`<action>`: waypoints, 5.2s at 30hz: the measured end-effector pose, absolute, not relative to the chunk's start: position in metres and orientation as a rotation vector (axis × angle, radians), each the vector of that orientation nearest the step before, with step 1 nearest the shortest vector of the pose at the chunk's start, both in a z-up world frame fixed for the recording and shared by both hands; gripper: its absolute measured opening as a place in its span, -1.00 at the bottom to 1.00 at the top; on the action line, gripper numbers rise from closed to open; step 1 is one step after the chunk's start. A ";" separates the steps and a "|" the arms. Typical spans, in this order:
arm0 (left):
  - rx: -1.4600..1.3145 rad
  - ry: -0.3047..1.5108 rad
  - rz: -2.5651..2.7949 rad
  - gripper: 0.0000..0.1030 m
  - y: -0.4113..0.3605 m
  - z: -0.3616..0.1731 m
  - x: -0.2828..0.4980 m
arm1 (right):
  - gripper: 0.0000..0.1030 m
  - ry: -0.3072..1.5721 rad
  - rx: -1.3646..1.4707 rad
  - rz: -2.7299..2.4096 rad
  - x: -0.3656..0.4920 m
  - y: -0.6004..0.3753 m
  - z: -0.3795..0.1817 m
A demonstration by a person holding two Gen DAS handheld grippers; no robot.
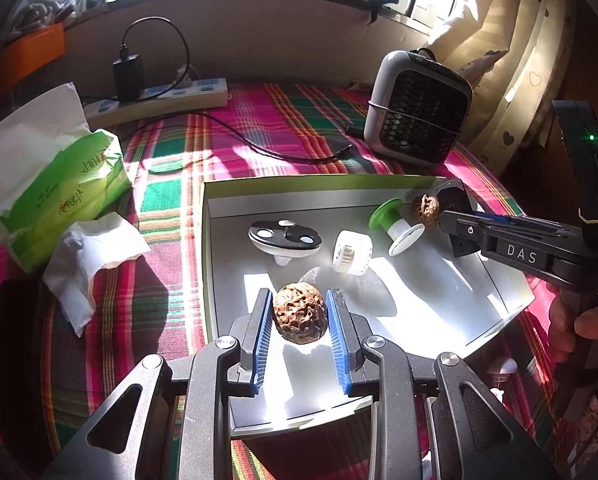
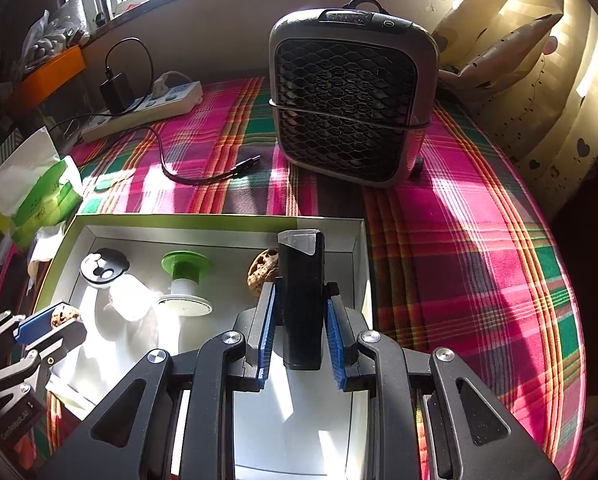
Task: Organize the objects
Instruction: 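Carry walnut with left tool while right tool carries black gadget over box, then open right tool releasing gadget in box while left tool releases walnut, then withdraw both tools from the box toward the remaining items, then grasp pink-white tube with right tool while left tool approaches white cable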
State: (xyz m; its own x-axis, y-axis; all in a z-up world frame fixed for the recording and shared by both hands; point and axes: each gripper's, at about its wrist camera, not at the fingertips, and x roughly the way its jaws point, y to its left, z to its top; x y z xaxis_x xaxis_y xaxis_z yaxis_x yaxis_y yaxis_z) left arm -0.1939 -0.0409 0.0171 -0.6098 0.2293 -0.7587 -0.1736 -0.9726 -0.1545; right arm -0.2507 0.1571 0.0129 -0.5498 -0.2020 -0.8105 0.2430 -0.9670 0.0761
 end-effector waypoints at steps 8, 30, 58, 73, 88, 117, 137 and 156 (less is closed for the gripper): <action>-1.263 -0.080 2.632 -0.52 -0.038 0.015 -0.198 | -0.52 0.074 1.346 -2.567 -0.253 0.155 0.012; -1.273 -0.012 2.669 -0.52 -0.032 0.012 -0.205 | -0.52 0.186 1.331 -2.586 -0.255 0.144 0.003; -1.281 0.013 2.680 -0.51 -0.031 0.011 -0.206 | -0.38 0.197 1.285 -2.612 -0.249 0.143 0.004; -1.288 0.011 2.683 -0.41 -0.030 0.014 -0.203 | -0.16 0.188 1.258 -2.633 -0.241 0.145 0.009; -1.243 -0.003 2.710 -0.34 -0.030 0.029 -0.180 | -0.06 0.109 1.206 -2.647 -0.218 0.160 0.019; -1.152 -0.082 2.640 -0.34 -0.035 0.038 -0.094 | -0.06 0.099 1.032 -2.548 -0.112 0.172 0.036; -1.215 -0.116 2.618 -0.34 -0.049 0.019 -0.070 | -0.06 0.175 1.013 -2.246 -0.057 0.138 0.005; -1.221 -0.136 2.605 -0.34 -0.054 0.014 -0.070 | -0.38 0.231 1.083 -2.199 -0.063 0.121 -0.010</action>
State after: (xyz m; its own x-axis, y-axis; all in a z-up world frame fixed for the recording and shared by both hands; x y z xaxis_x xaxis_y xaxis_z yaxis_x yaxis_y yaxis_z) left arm -0.0705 -0.0541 0.0138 -0.6127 0.2731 -0.7416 -0.1946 -0.9616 -0.1933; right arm -0.0626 0.1206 -0.0098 -0.4339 -0.4876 -0.7576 0.6345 -0.7624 0.1272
